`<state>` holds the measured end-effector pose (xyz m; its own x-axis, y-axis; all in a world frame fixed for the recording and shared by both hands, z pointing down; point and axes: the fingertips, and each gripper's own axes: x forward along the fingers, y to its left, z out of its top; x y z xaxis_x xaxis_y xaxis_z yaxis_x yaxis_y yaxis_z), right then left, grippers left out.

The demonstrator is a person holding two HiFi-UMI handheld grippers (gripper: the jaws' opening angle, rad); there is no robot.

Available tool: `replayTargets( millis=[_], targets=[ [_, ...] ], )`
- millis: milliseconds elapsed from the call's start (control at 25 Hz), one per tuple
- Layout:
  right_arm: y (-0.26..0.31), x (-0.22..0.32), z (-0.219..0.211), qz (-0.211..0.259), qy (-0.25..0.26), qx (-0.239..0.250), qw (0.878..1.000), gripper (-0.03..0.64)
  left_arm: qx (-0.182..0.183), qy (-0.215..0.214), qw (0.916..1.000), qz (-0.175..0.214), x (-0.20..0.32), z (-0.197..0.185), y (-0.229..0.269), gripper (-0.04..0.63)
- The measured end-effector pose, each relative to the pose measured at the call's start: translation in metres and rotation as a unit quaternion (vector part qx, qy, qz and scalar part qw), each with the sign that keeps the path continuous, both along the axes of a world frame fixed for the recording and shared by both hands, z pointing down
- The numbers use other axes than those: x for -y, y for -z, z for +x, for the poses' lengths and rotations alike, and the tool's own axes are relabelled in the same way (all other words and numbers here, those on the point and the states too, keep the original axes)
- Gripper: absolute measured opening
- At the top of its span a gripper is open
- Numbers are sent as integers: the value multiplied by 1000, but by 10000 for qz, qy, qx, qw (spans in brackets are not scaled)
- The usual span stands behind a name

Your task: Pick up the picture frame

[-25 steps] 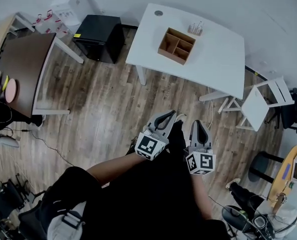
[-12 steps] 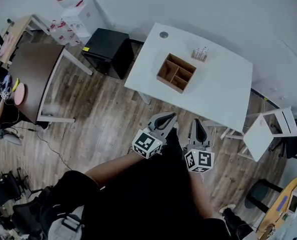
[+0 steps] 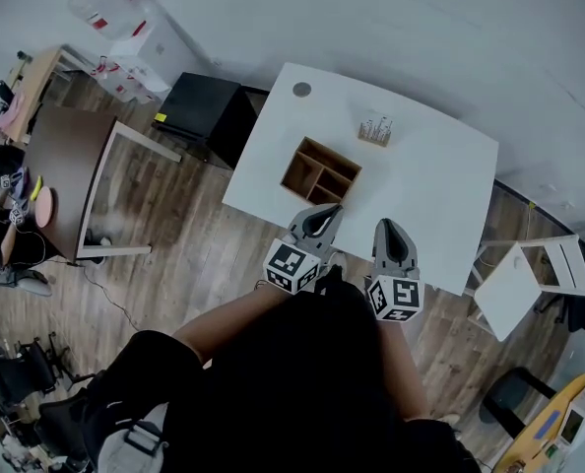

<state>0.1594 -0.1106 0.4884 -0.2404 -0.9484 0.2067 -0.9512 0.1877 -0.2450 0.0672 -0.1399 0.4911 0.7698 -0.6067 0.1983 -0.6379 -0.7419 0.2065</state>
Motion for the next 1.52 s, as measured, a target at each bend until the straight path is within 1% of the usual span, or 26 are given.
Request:
replayTargets(
  millis=[200, 360, 520, 600, 720, 800, 840, 920, 960, 1120, 1400, 1520],
  targets=[
    [-23, 53, 29, -161, 208, -65, 9996, 35, 100, 280, 9995, -65, 61, 22, -17, 17],
    [-43, 89, 46, -333, 319, -123, 9989, 35, 198, 429, 9989, -36, 104, 32, -28, 18],
    [-64, 118, 54, -540, 383, -270, 9974, 37, 375, 463, 9981, -138, 135, 39, -46, 18],
    [-73, 132, 57, -628, 411, -330, 9966, 37, 356, 467, 9981, -188, 150, 43, -52, 18],
    [-86, 154, 61, -743, 441, -369, 9956, 37, 318, 455, 9983, -155, 175, 50, -59, 20],
    [-97, 170, 65, -821, 445, -417, 9948, 37, 424, 453, 9979, -173, 193, 55, -69, 22],
    [-103, 178, 67, -862, 447, -452, 9942, 37, 515, 476, 9973, -232, 202, 57, -76, 37],
    [-115, 191, 71, -958, 438, -534, 9930, 37, 650, 571, 9954, -407, 218, 57, -91, 93],
    [-122, 196, 73, -1017, 423, -569, 9923, 37, 695, 618, 9945, -486, 225, 57, -98, 103],
    [-151, 217, 83, -1274, 338, -565, 9897, 37, 778, 688, 9919, -734, 249, 60, -122, 124],
    [-184, 246, 91, -1445, 358, -615, 9869, 38, 890, 558, 9880, -1132, 275, 73, -154, 147],
    [-200, 256, 93, -1592, 354, -643, 9845, 38, 1150, 514, 9818, -1422, 283, 78, -171, 159]
  ],
)
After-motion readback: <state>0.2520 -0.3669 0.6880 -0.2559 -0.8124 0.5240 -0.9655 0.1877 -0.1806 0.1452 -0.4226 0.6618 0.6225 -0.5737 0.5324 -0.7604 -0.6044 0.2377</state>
